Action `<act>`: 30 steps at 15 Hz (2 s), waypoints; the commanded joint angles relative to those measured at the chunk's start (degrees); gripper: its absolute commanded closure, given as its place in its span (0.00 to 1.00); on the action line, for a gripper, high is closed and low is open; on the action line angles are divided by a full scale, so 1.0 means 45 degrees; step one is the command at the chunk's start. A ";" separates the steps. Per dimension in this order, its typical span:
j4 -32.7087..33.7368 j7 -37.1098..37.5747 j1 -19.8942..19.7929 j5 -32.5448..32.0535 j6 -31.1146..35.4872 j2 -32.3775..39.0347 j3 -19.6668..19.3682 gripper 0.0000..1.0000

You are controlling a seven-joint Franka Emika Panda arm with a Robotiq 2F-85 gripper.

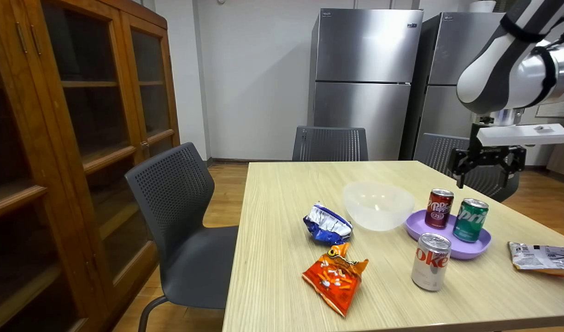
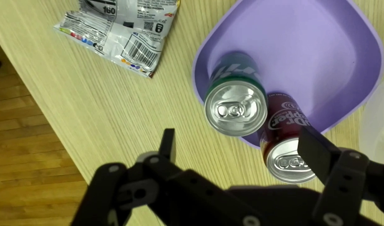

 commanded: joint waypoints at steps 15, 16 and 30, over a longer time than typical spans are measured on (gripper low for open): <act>-0.1449 -0.6930 -0.2231 -0.2176 -0.1056 -0.1023 -0.0279 0.00; -0.1421 -0.6873 -0.2213 -0.2335 -0.1111 -0.0967 -0.0304 0.00; -0.1434 -0.7868 -0.2347 -0.2436 -0.0674 -0.0005 0.0087 0.00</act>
